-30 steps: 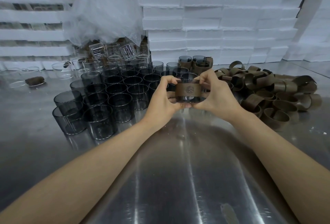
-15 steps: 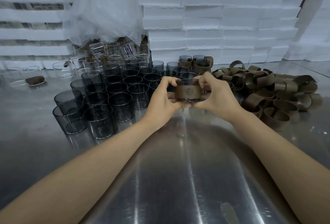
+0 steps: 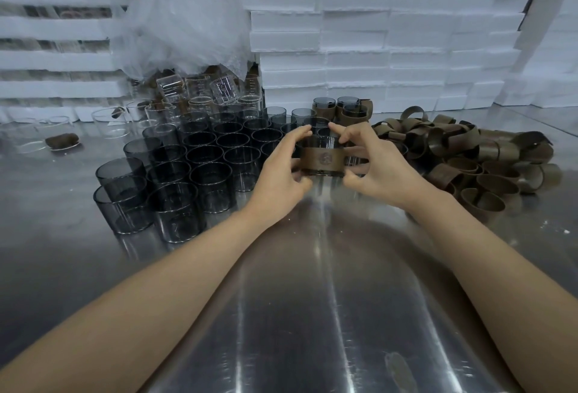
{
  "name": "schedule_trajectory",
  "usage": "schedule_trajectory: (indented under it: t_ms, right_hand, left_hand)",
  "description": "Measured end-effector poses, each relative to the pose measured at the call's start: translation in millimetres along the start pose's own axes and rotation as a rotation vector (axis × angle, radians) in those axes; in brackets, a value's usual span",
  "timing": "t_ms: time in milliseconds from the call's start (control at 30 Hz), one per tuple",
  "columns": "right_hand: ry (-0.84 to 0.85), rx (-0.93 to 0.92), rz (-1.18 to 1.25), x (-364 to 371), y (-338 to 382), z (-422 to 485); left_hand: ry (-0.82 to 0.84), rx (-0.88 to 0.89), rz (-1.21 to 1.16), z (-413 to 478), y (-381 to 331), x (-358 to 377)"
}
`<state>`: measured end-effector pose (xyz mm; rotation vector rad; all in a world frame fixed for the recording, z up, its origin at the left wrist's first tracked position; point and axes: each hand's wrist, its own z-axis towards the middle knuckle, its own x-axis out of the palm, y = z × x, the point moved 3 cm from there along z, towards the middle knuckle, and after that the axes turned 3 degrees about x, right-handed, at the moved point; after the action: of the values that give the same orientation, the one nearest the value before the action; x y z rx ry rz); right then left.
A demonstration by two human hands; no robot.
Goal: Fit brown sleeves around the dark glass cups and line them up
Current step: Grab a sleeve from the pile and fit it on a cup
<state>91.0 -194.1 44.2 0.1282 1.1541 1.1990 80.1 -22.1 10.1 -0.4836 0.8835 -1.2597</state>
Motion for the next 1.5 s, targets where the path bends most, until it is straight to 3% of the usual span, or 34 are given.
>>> schedule_trajectory:
  t_ms: [267,467,767,1500]
  right_hand:
    - [0.044,0.017,-0.094,2,-17,-3]
    - [0.072,0.022,-0.105,7,-22,-4]
    - [-0.004,0.019,-0.163,11,-28,-5]
    - [0.000,-0.046,-0.337,15,-20,-5]
  left_hand:
    - [0.198,0.069,0.310,1,6,-7]
    - [0.278,0.023,0.318,1,9,-6]
    - [0.241,-0.039,0.247,1,13,-10]
    - [0.249,-0.066,0.249,1,16,-10]
